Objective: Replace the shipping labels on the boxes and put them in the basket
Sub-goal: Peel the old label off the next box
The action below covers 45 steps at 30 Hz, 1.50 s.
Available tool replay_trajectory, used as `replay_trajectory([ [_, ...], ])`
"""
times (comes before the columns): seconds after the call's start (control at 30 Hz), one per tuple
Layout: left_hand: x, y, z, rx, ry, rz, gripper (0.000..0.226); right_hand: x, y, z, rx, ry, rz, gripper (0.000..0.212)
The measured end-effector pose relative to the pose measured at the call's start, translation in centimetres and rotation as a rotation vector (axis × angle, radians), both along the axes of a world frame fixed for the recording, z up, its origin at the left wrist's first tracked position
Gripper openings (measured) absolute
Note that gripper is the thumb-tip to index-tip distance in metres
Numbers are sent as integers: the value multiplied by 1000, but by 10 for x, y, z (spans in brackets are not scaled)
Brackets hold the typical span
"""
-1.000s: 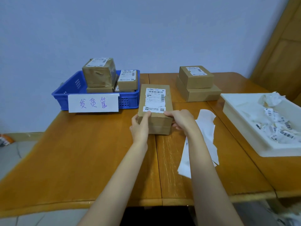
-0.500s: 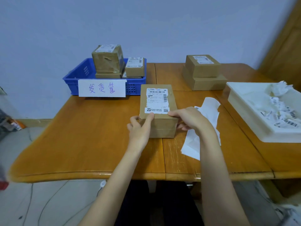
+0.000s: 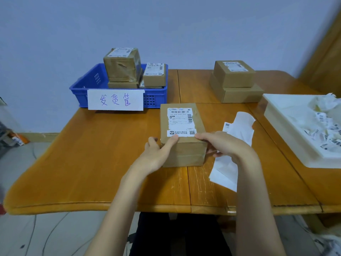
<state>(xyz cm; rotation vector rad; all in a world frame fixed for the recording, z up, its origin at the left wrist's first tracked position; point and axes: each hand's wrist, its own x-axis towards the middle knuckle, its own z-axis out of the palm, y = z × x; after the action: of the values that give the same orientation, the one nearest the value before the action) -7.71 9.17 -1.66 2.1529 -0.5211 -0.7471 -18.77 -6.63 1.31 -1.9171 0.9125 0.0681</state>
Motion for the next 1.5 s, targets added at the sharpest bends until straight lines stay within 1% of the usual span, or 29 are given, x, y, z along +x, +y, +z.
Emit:
replay_trajectory([
  [0.07, 10, 1, 2, -82, 92, 31, 112, 0, -2, 4, -71, -8, -33, 65],
  [0.1, 17, 0, 1, -139, 104, 79, 116, 2, -3, 6, -115, -46, -72, 69],
  [0.13, 24, -2, -1, -203, 103, 140, 112, 5, -4, 8, -165, -104, -115, 68],
  [0.17, 31, -6, -3, -273, 100, 205, 102, 10, -6, 10, -226, -177, -152, 61],
  [0.2, 40, -10, -7, -347, 95, 263, 86, 18, -8, 12, -288, -252, -173, 52],
  [0.27, 55, -22, -13, -453, 92, 321, 60, 39, -13, 14, -386, -366, -155, 34],
  [0.33, 66, -36, -15, -529, 126, 315, 50, 63, -17, 13, -450, -412, -70, 24],
  [0.43, 78, -57, -16, -583, 146, 307, 44, 96, -21, 8, -479, -406, 114, 25],
  [0.5, 84, -65, -15, -593, 154, 290, 40, 111, -22, 2, -543, -325, 212, 31],
  [0.57, 87, -68, -13, -604, 188, 270, 36, 116, -22, -2, -651, -233, 270, 33],
  [0.63, 88, -68, -12, -601, 194, 250, 31, 113, -20, -2, -698, -199, 288, 32],
  [0.7, 88, -68, -13, -601, 178, 239, 28, 108, -18, -1, -701, -184, 292, 28],
  [0.83, 85, -68, -18, -617, 74, 241, 20, 110, -12, 3, -676, -164, 276, 19],
  [0.93, 83, -68, -22, -668, 89, 255, 22, 117, -10, 5, -629, -149, 263, 17],
  [1.13, 73, -66, -34, -804, 171, 287, 28, 110, -7, -5, -610, -308, 163, 9],
  [1.3, 67, -56, -42, -866, 124, 305, 28, 102, 0, -8, -627, -316, 214, 8],
  [1.4, 64, -56, -42, -906, 110, 321, 26, 100, 1, -7, -635, -295, 259, 17],
  [1.5, 61, -56, -41, -920, 78, 319, 25, 99, 1, -7, -615, -361, 210, 11],
])
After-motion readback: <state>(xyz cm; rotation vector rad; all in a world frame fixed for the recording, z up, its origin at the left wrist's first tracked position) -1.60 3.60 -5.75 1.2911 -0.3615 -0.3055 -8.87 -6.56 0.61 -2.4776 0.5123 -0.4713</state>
